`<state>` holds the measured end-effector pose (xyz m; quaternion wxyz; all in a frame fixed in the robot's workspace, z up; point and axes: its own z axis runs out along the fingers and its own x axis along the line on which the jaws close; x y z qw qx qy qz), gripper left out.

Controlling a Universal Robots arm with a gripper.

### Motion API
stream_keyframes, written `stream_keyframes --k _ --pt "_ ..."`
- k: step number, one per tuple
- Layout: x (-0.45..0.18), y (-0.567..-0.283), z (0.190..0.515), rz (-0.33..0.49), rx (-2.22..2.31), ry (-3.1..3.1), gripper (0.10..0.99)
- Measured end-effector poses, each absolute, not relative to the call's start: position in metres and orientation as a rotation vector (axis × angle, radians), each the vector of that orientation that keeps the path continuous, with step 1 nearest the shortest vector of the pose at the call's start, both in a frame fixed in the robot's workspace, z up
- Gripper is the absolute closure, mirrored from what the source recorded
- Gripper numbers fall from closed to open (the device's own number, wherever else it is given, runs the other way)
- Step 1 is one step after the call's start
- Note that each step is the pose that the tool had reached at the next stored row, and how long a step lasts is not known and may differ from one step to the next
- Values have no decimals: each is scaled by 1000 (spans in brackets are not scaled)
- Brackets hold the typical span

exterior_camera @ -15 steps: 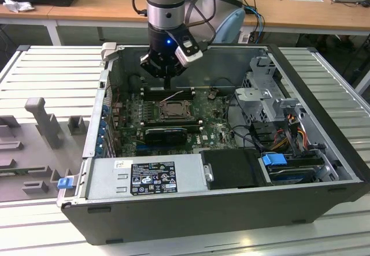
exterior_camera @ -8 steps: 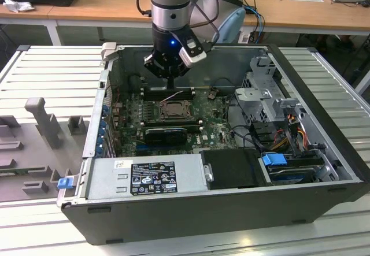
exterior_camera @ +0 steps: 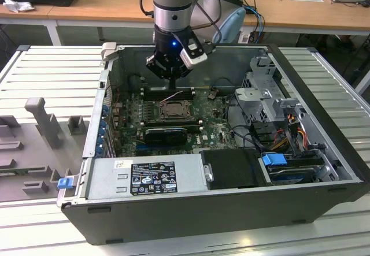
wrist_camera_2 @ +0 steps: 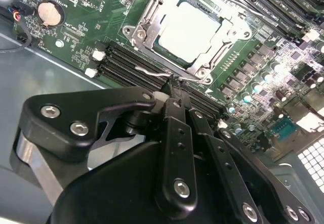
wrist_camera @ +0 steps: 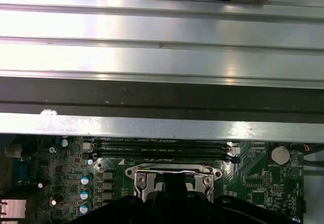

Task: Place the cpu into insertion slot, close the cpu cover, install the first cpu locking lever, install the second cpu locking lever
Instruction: 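Install the first cpu locking lever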

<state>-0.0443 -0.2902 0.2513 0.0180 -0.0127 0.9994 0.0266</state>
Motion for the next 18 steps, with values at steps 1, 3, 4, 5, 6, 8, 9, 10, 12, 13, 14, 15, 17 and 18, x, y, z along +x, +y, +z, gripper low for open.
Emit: stream_keyframes --k 1,3,4,5,6,8,9,10,12,13,14,15,17,18 --pt "-44 -290 251 82 -39 3104 980" --pt "-43 -290 251 82 -39 3104 980" --pt "-42 -290 251 83 -39 3104 980" --pt "-42 -290 251 83 -39 3104 980" --pt "-41 -290 251 82 -39 3104 980" --pt "-40 -290 251 82 -39 3104 980" --pt "-40 -290 251 82 -39 3104 980" --pt "-39 -290 251 82 -39 3104 980" --pt "-38 -290 251 82 -39 3104 980" --pt "-37 -290 251 82 -38 3104 980" --pt "-36 -290 251 83 -38 3104 980" --pt "-36 -290 251 82 -38 3104 980" --pt "-34 -290 251 82 -37 3104 980" --pt "-33 -290 251 84 -37 3104 980"
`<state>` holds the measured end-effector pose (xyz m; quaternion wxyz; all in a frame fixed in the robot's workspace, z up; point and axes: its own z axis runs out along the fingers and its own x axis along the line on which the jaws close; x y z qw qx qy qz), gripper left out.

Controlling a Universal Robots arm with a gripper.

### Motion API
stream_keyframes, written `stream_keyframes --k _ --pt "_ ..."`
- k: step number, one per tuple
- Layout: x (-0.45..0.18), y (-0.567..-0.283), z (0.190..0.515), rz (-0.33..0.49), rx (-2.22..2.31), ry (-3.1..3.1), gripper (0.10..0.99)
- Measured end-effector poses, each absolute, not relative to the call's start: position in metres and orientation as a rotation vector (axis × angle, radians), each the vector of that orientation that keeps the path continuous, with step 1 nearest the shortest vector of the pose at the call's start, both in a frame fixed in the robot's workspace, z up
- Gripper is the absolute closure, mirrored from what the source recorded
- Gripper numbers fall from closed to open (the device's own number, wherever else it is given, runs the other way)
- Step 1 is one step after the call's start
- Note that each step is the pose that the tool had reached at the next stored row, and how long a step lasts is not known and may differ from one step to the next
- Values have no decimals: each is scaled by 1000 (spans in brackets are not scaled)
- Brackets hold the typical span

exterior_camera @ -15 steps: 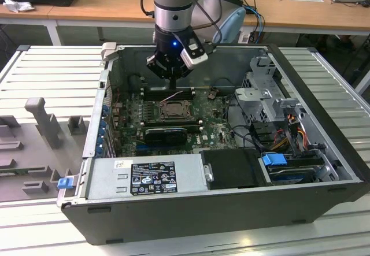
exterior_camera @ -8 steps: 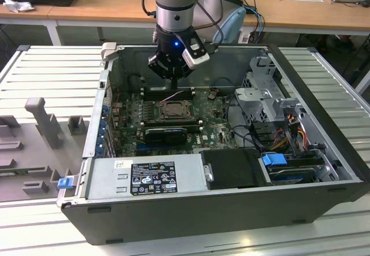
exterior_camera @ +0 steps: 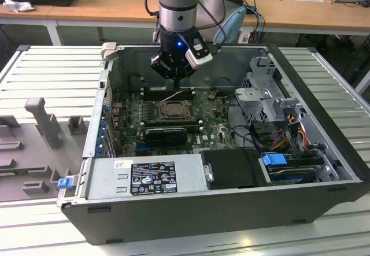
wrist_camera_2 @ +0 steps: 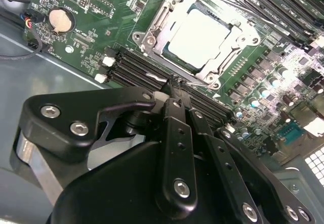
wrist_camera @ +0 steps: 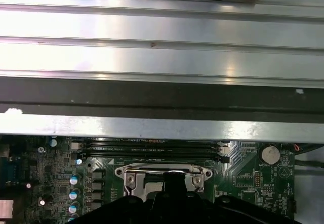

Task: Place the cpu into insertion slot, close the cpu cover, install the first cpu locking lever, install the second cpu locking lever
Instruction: 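Install the first cpu locking lever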

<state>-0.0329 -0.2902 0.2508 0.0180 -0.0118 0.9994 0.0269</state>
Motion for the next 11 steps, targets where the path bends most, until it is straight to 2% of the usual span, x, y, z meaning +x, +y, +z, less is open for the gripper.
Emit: stream_keyframes --k 11 --pt "-36 -290 237 126 -29 3102 980"
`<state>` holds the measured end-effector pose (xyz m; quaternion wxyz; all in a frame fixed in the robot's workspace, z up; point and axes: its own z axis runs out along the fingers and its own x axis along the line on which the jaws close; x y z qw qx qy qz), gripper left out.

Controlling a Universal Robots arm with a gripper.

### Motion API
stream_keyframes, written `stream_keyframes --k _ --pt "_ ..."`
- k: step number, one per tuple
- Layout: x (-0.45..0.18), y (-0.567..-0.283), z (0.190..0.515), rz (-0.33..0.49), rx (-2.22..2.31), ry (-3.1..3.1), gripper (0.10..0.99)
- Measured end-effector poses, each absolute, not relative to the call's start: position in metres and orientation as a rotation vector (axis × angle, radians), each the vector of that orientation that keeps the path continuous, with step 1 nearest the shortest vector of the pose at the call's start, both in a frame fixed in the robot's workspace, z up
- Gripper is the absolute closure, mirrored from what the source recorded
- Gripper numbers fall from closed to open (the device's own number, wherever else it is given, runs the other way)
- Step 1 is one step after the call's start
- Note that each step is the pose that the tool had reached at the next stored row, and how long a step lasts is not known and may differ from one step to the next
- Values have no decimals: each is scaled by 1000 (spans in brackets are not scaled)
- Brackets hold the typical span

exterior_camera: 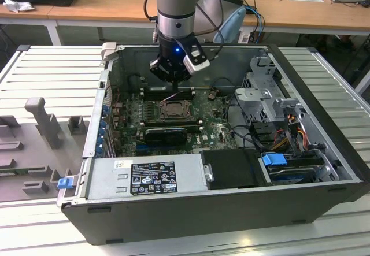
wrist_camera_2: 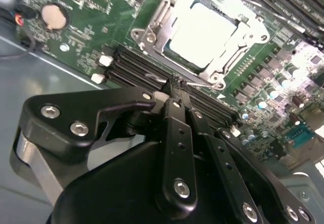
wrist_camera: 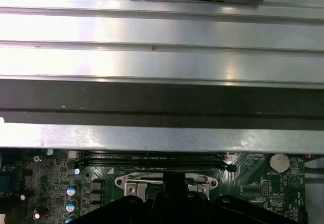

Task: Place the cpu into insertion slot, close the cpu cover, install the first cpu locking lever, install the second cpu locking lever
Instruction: 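Install the first cpu locking lever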

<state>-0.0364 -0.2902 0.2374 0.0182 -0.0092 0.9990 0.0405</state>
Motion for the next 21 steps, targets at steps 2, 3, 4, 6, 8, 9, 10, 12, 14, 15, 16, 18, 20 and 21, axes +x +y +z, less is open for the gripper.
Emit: stream_keyframes --k 2,3,4,6,8,9,10,12,14,15,16,18,20,21 --pt "-36 -290 235 136 -28 3102 980" --pt "-36 -290 233 144 -28 3102 980" --pt "-36 -289 232 152 -28 3101 980" --pt "-36 -288 231 164 -41 3101 980" --pt "-35 -287 230 165 -51 3101 980" --pt "-33 -287 229 165 -51 3101 980" --pt "-32 -287 228 165 -51 3101 980" --pt "-30 -287 225 165 -51 3101 980" --pt "-27 -287 220 165 -51 3101 980" --pt "-26 -287 219 165 -51 3101 980" --pt "-26 -287 216 165 -51 3101 980" --pt "-24 -287 213 165 -51 3101 980" --pt "-24 -287 211 164 -51 3101 980" --pt "-23 -287 210 163 -51 3101 980"
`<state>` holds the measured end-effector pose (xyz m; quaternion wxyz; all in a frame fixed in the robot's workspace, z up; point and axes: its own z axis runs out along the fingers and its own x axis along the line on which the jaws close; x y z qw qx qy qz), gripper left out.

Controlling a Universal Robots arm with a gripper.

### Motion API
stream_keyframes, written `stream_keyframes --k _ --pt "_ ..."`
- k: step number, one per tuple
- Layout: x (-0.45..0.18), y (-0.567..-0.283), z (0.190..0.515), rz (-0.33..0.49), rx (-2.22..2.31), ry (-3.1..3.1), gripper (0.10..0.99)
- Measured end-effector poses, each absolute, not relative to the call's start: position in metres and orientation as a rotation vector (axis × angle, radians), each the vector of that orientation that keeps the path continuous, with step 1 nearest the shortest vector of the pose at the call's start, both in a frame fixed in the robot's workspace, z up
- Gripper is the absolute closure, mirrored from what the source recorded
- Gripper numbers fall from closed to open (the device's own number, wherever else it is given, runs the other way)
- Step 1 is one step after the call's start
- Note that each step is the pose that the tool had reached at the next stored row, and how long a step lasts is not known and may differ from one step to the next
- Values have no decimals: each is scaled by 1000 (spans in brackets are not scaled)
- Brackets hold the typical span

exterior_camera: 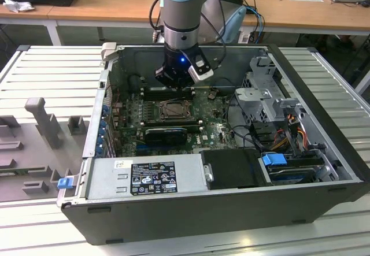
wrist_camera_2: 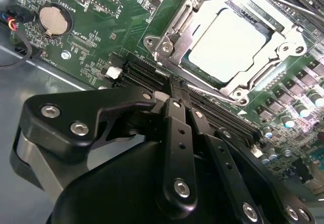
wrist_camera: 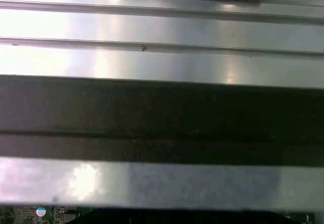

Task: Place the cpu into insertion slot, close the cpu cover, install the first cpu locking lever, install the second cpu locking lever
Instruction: 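Install the first cpu locking lever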

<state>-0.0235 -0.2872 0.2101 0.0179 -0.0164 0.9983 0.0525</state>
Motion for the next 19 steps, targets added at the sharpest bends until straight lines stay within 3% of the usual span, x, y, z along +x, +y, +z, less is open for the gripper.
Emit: stream_keyframes --k 19 --pt "-22 -287 204 82 -51 3105 980"
